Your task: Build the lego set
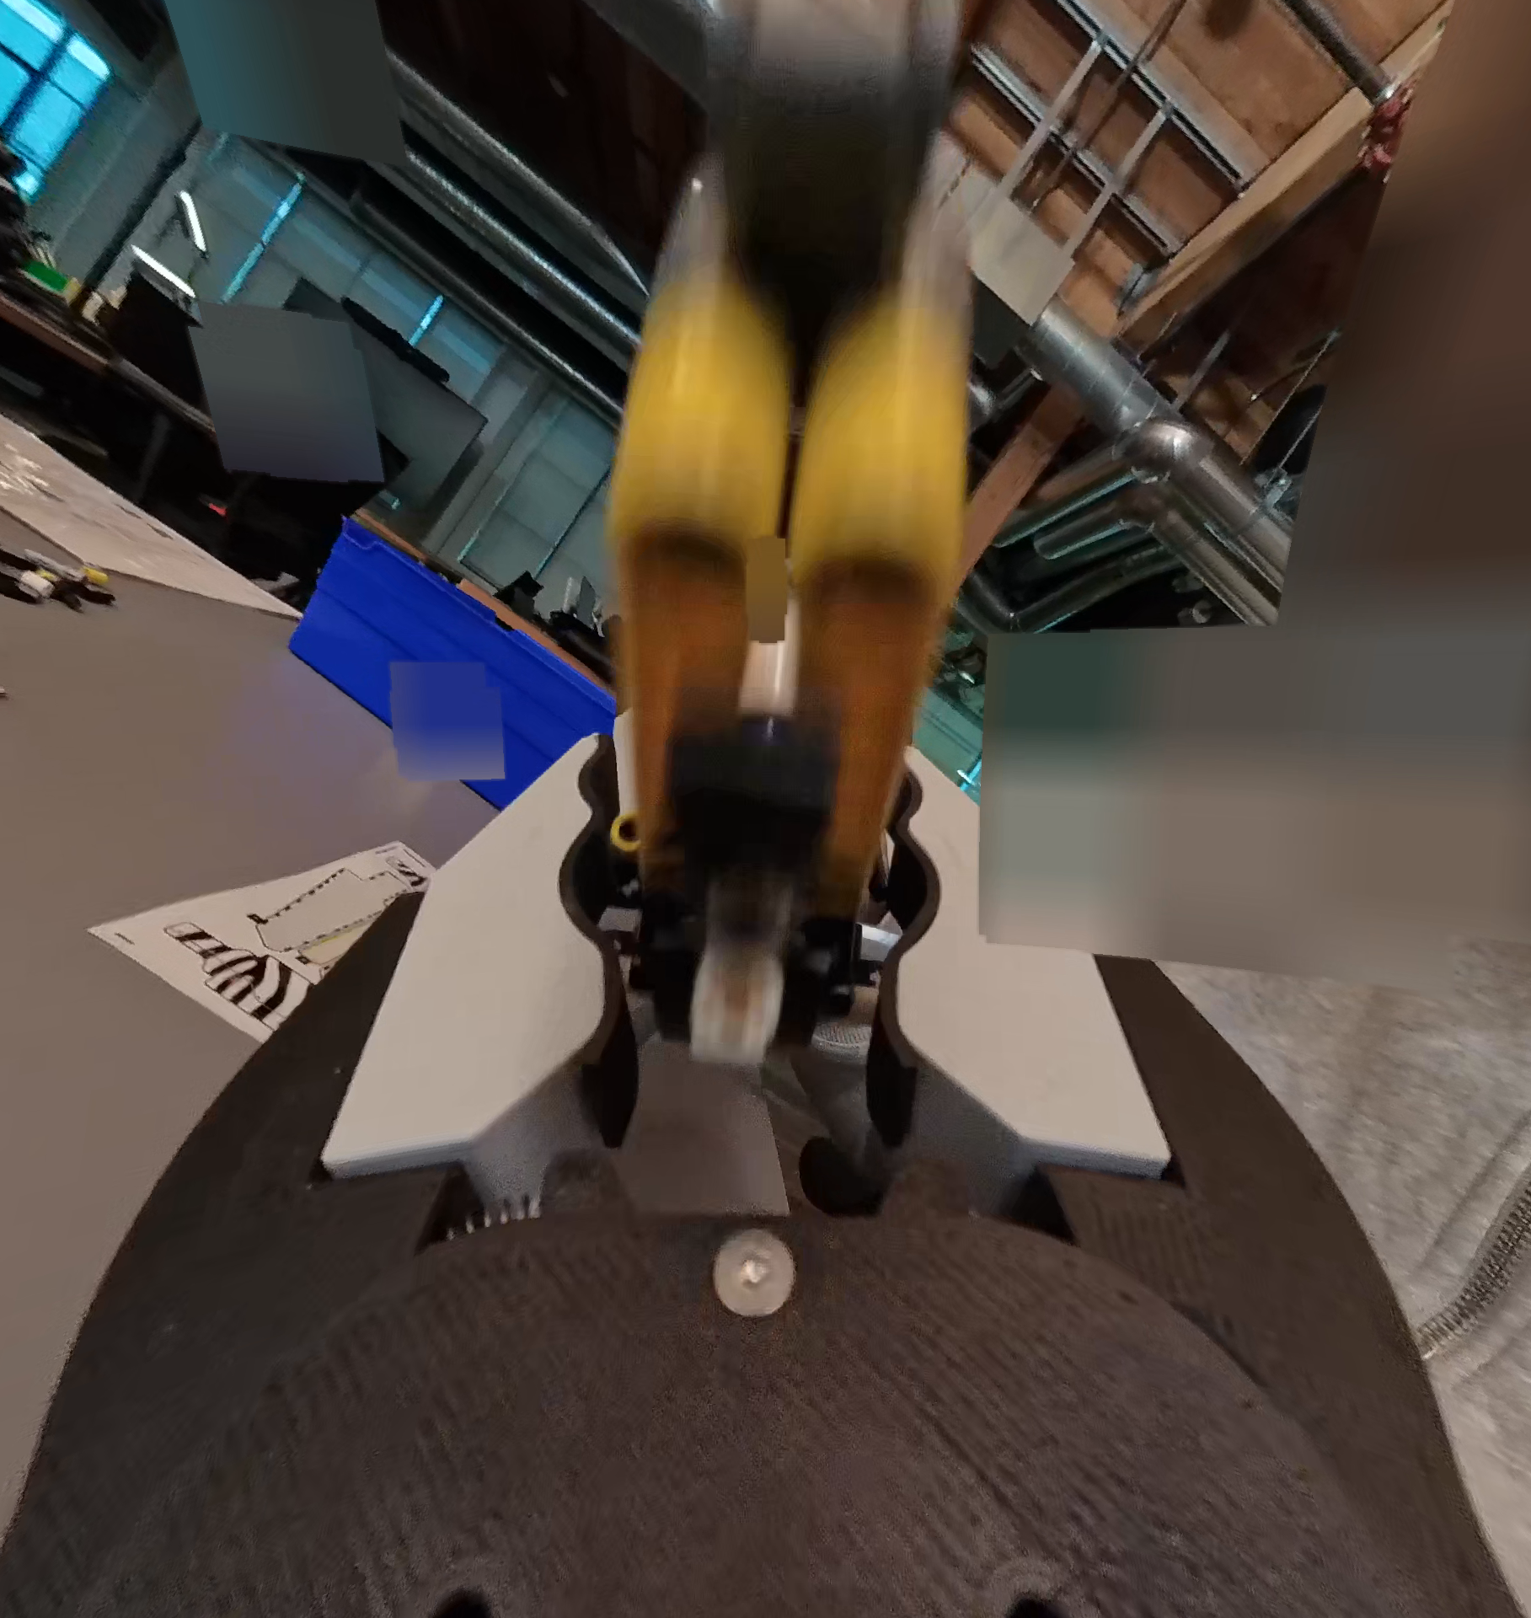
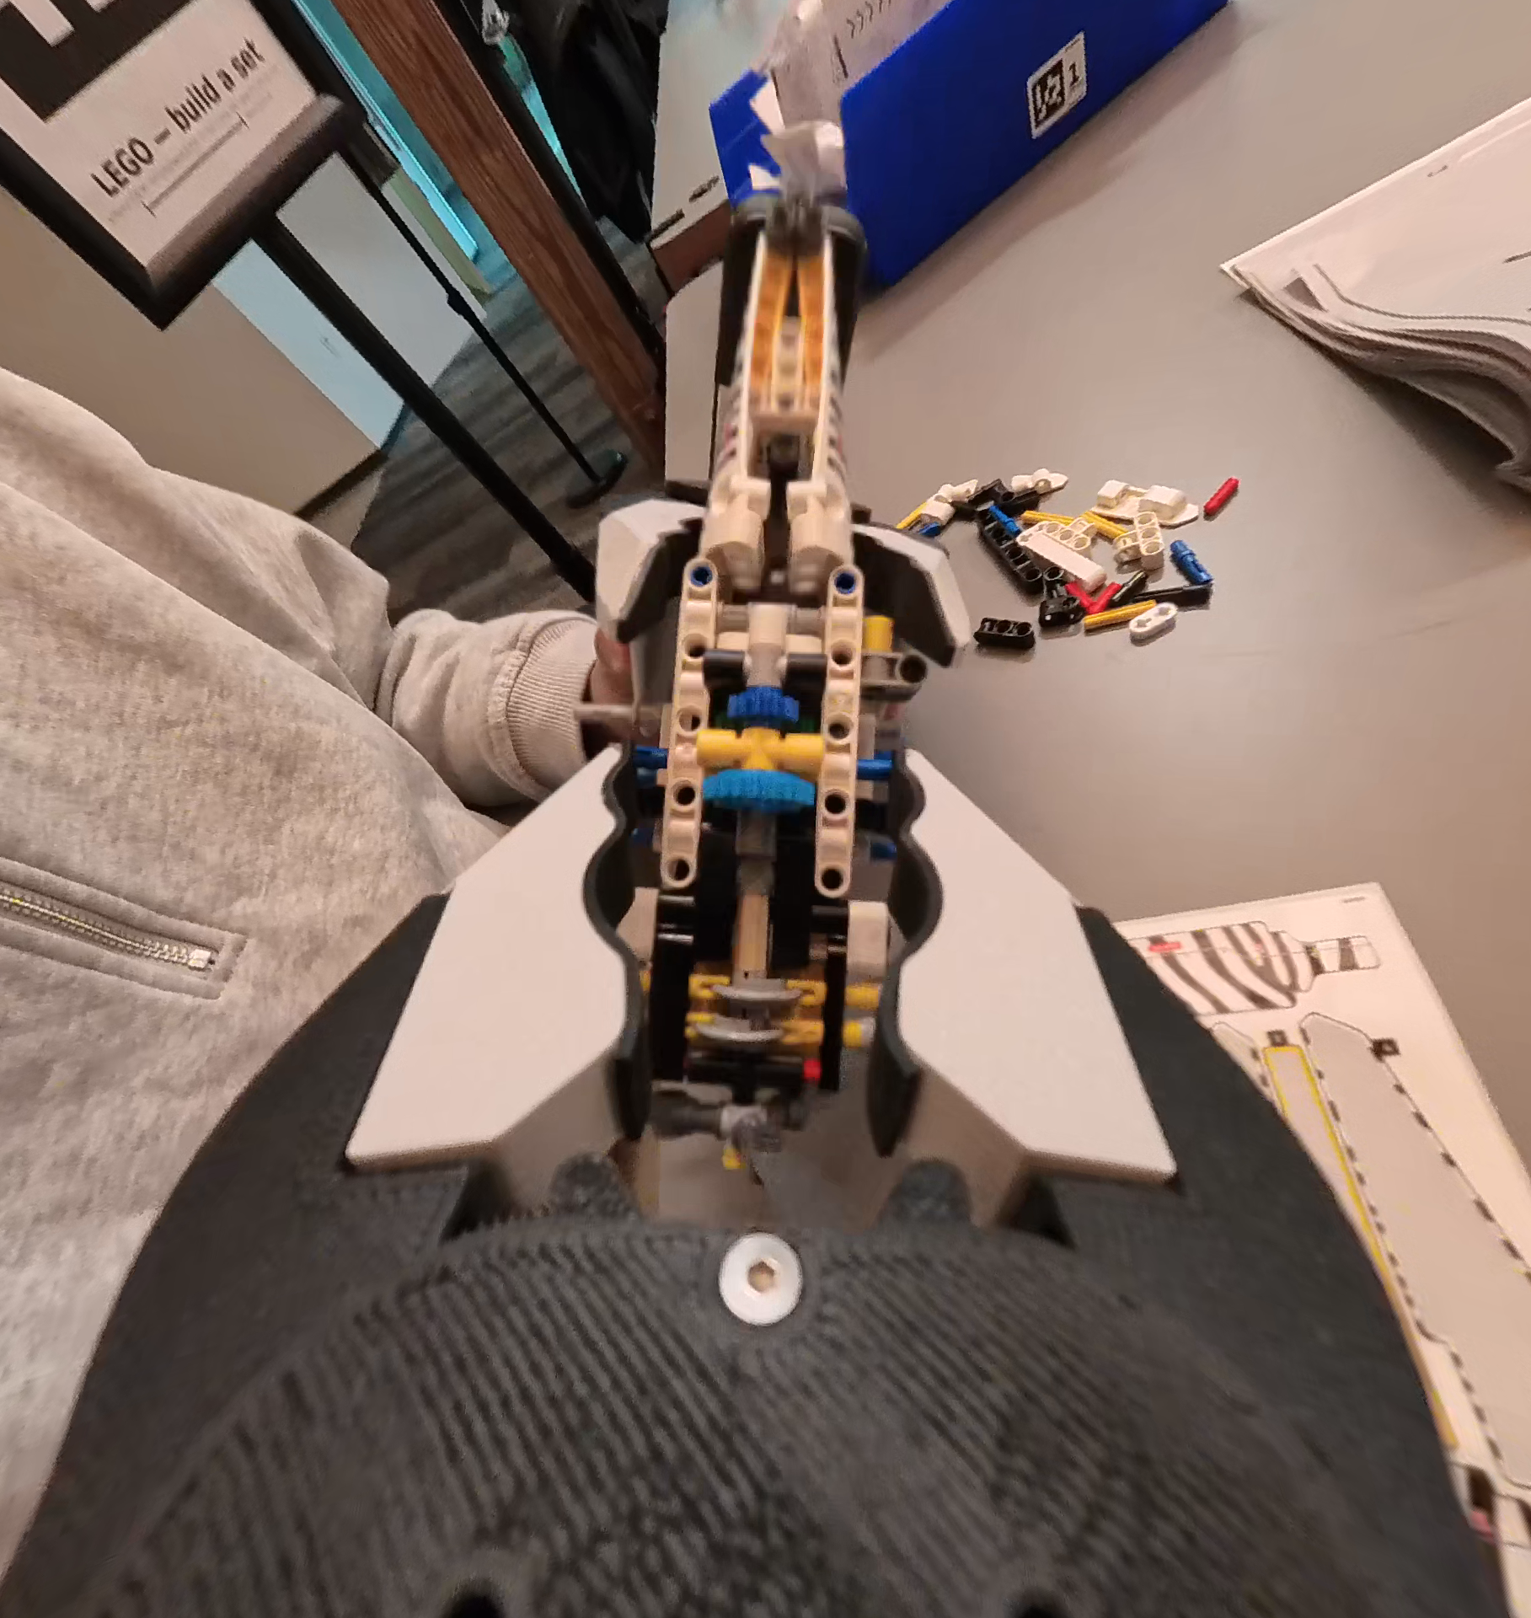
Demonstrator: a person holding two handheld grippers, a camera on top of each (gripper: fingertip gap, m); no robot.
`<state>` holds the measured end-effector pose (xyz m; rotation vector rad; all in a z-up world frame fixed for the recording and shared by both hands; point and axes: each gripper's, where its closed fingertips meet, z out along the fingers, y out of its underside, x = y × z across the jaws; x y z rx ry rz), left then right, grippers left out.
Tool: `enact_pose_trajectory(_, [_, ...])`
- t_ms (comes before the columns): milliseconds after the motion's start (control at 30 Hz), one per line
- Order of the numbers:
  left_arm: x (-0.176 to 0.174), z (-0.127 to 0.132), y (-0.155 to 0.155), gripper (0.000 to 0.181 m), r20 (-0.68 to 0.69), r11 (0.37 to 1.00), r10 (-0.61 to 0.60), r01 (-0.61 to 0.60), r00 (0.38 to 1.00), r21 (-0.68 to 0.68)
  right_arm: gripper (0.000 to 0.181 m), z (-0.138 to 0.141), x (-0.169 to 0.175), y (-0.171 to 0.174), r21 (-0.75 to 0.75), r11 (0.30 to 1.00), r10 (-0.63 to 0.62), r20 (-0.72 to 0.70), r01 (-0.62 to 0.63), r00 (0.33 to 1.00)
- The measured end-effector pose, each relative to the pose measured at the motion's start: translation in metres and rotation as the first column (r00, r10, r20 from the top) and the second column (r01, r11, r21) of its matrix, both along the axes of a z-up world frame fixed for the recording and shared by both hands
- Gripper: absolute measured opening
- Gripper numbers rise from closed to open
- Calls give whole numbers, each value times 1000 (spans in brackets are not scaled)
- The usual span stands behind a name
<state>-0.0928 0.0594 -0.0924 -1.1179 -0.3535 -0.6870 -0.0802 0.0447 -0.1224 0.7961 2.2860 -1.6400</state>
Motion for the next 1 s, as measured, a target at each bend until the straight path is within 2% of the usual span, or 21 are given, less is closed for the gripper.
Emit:
enact_pose_trajectory(167, [-2,0,-1,51,27,1000,-11,10,1000,15,55,-4,0,2,-60,998,-24,22,25,999])
enact_pose_trajectory(300, [-6,1,-4,60,43,999,8,-9,999,32,55,0,-5,10,-130,989,-66,26,69,997])
enact_pose_trajectory(400, [-4,-2,0,56,15,1000,13,-13,1000,0,55,3,-5,14,-173,982,-66,39,71,997])
enact_pose_trajectory(533, [-7,-2,-2,42,44,1000,8,-9,999,11,55,3,-5,12,-153,985,-86,-1,85,996])
enact_pose_trajectory(667, [-7,1,-5,42,48,999,1,-3,999,43,55,7,-5,10,-125,988,-101,-45,94,994])
enact_pose_trajectory(800, [-6,3,-7,50,-2,999,32,-32,999,24,55,7,-6,10,-116,988,-111,-53,105,992])
enact_pose_trajectory(900, [-6,0,-7,52,-80,996,82,-85,993,-30,55,12,-7,15,-133,984,-126,-62,117,990])
enact_pose_trajectory(1000, [-3,-6,-5,52,-121,992,73,-84,990,-93,55,17,-4,18,-162,981,-117,-59,106,991])
